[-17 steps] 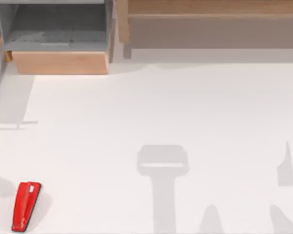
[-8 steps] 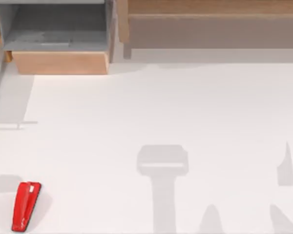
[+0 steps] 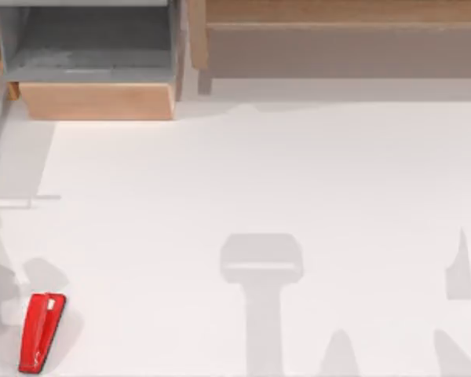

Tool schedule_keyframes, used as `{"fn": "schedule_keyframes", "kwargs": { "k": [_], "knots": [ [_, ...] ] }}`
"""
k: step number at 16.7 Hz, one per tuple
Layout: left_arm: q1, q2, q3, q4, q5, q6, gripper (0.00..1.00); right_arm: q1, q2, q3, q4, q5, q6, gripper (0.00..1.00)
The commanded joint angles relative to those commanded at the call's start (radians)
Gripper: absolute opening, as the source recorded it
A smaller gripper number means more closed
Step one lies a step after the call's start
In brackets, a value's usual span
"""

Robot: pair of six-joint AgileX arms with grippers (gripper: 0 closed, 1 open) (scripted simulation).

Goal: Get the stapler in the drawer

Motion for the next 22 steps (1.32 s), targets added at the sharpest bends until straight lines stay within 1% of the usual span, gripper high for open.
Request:
{"fn": "schedule_keyframes", "kwargs": {
  "k": [4, 10, 16, 19, 22],
  "knots": [
    [-0.136, -0.101, 0.057, -0.345, -0.11, -0.248, 1.0, 0.0, 0.0, 0.0, 0.0, 0.0, 0.0, 1.0],
    [-0.378, -0.207, 0.215, -0.951, -0.256, -0.613, 1.0, 0.0, 0.0, 0.0, 0.0, 0.0, 0.0, 1.0],
    [-0.583, -0.268, 0.372, -1.543, -0.369, -0.933, 1.0, 0.0, 0.0, 0.0, 0.0, 0.0, 0.0, 1.0],
    [-0.66, -0.282, 0.437, -1.757, -0.405, -1.049, 1.0, 0.0, 0.0, 0.0, 0.0, 0.0, 0.0, 1.0],
    [-0.706, -0.298, 0.48, -1.882, -0.423, -1.12, 1.0, 0.0, 0.0, 0.0, 0.0, 0.0, 0.0, 1.0]
  ]
}}
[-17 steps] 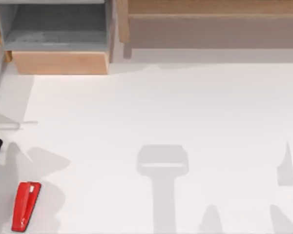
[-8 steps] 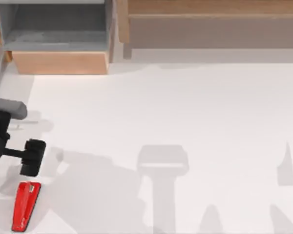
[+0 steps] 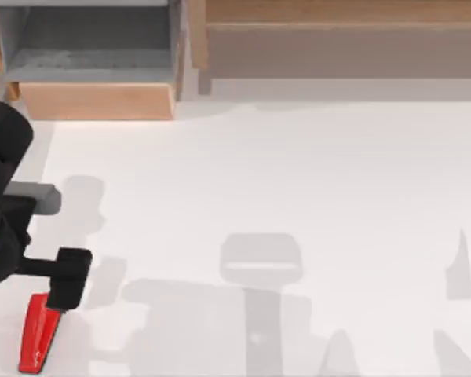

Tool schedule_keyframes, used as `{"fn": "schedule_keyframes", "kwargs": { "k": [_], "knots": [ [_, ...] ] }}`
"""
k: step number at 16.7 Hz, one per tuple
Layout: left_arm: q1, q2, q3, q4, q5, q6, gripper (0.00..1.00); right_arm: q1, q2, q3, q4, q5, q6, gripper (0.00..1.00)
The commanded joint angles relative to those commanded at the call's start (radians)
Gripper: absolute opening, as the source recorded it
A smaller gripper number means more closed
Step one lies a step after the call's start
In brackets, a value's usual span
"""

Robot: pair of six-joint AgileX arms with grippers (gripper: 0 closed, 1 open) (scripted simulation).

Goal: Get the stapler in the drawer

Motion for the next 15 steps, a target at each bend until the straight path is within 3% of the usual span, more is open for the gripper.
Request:
{"fn": "schedule_keyframes", "kwargs": {
  "k": [8, 15],
  "knots": [
    [-0.009, -0.005, 0.011, -0.031, 0.0, -0.019, 1.0, 0.0, 0.0, 0.0, 0.0, 0.0, 0.0, 1.0],
    [-0.01, 0.084, -0.112, 0.187, -0.001, -0.016, 1.0, 0.0, 0.0, 0.0, 0.0, 0.0, 0.0, 1.0]
  ]
}}
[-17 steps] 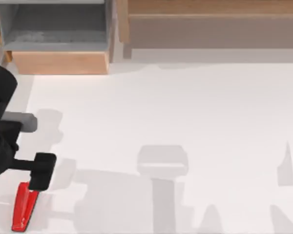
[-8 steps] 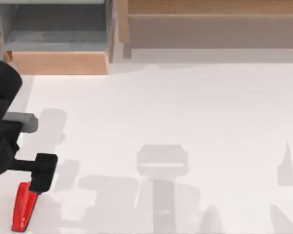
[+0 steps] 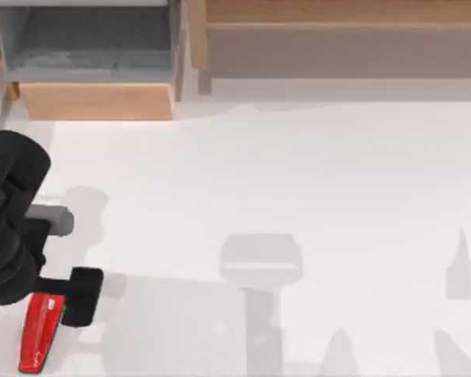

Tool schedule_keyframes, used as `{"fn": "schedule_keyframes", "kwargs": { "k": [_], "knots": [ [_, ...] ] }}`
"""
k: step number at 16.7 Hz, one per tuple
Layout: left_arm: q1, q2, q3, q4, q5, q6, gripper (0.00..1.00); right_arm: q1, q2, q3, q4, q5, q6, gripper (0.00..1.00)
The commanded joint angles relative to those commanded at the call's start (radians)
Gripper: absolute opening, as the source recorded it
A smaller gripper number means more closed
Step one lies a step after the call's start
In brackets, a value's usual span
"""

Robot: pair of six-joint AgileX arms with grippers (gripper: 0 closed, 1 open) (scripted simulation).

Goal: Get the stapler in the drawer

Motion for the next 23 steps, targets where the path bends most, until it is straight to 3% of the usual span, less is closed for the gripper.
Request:
{"fn": "schedule_keyframes", "kwargs": {
  "k": [3, 8, 21, 23],
  "knots": [
    [0.0, 0.038, -0.05, 0.088, 0.0, 0.001, 1.0, 0.0, 0.0, 0.0, 0.0, 0.0, 0.0, 1.0],
    [0.0, 0.044, -0.058, 0.101, 0.0, 0.001, 1.0, 0.0, 0.0, 0.0, 0.0, 0.0, 0.0, 1.0],
    [0.0, 0.044, -0.058, 0.101, 0.0, 0.001, 0.02, 0.0, 0.0, 0.0, 0.0, 0.0, 0.0, 1.0],
    [0.0, 0.044, -0.058, 0.101, 0.0, 0.001, 0.0, 0.0, 0.0, 0.0, 0.0, 0.0, 0.0, 1.0]
  ]
}}
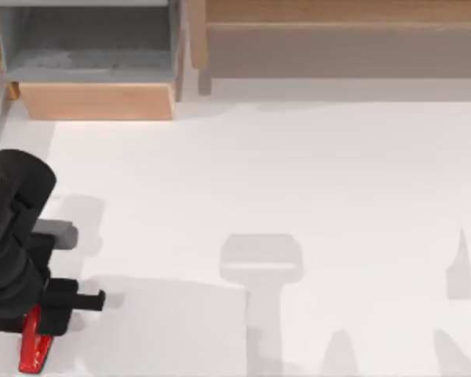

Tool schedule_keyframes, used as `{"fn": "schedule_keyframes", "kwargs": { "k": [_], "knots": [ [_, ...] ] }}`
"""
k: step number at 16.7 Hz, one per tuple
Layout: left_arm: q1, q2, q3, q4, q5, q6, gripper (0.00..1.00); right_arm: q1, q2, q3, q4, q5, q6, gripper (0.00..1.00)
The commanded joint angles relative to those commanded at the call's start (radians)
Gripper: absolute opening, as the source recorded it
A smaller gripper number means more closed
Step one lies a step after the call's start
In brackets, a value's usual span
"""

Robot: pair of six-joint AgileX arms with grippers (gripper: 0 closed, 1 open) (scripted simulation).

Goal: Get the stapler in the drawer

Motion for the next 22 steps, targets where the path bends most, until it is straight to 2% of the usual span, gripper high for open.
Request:
{"fn": "schedule_keyframes", "kwargs": {
  "k": [8, 14, 22],
  "knots": [
    [-0.001, -0.004, 0.004, -0.004, 0.0, 0.0, 0.0, 0.0, 0.0, 0.0, 0.0, 0.0, 0.0, 1.0],
    [-0.001, -0.066, 0.066, -0.136, 0.0, -0.001, 0.0, 0.0, 0.0, 0.0, 0.0, 0.0, 0.0, 1.0],
    [0.01, -0.089, 0.123, -0.144, 0.002, 0.011, 0.0, 0.0, 0.0, 0.0, 0.0, 0.0, 0.0, 1.0]
  ]
}}
